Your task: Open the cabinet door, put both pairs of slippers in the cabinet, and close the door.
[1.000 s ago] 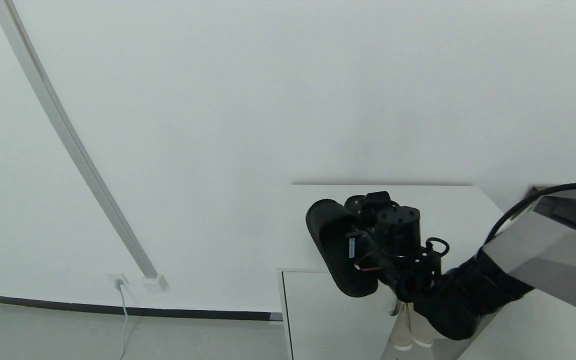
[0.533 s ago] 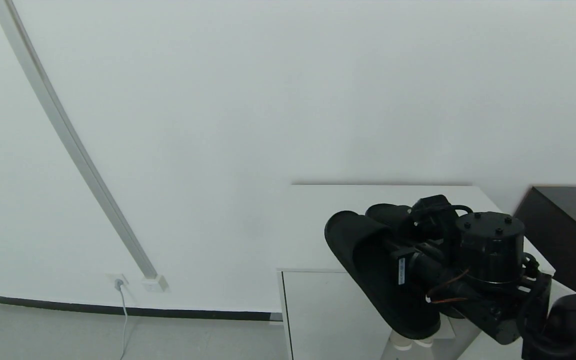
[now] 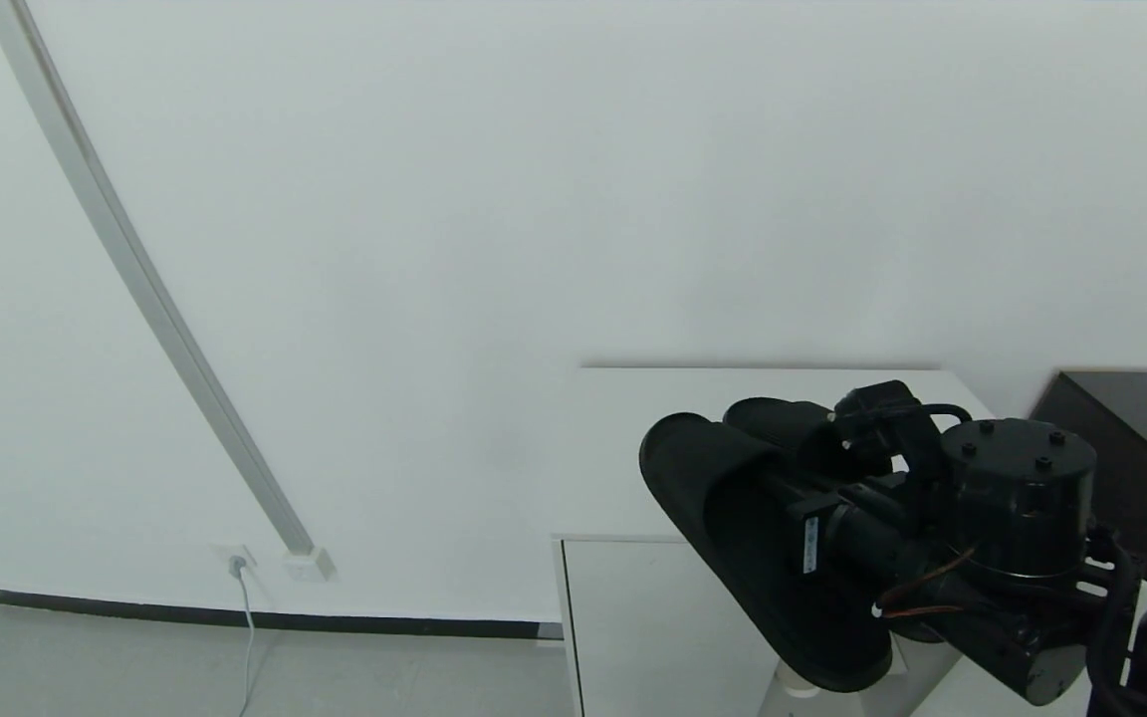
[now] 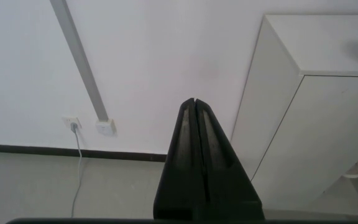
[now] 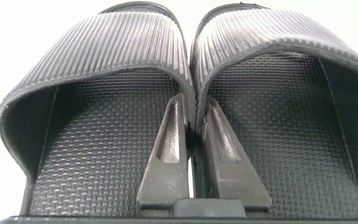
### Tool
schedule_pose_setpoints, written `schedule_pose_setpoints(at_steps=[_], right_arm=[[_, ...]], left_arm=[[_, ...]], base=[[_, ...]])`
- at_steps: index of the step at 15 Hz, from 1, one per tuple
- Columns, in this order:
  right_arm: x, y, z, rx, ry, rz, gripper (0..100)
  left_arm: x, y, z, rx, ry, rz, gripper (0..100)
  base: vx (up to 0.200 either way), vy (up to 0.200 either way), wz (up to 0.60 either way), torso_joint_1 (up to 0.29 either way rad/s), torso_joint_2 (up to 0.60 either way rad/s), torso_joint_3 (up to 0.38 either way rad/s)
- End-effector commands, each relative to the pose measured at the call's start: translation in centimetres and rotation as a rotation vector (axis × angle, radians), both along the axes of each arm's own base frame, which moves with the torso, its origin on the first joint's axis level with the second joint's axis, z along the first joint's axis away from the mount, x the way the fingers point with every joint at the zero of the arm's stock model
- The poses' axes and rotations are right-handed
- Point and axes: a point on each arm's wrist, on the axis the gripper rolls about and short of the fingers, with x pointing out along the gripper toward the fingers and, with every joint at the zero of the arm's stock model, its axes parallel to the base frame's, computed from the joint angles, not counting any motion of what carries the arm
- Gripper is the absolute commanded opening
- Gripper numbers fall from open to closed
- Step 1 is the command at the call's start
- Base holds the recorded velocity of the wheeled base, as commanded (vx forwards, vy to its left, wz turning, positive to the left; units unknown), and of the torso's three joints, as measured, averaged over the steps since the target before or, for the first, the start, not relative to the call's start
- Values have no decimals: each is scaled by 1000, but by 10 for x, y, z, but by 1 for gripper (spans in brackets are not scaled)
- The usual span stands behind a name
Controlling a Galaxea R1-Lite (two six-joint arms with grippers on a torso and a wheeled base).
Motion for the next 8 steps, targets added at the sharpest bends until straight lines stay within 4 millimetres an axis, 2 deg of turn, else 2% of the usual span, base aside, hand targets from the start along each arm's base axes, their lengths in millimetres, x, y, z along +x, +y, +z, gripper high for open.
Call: schedule_pose_setpoints(at_steps=[1,8], right_arm=[[-1,1,0,-1,0,2,0],[-3,3,-2,-8,5,11,0]], left_arm=[[0,0,0,0,2,1,0],[0,0,0,-2,2,1,0]], base=[[-200,0,0,2,7,2],[-200,0,0,0,4,5]])
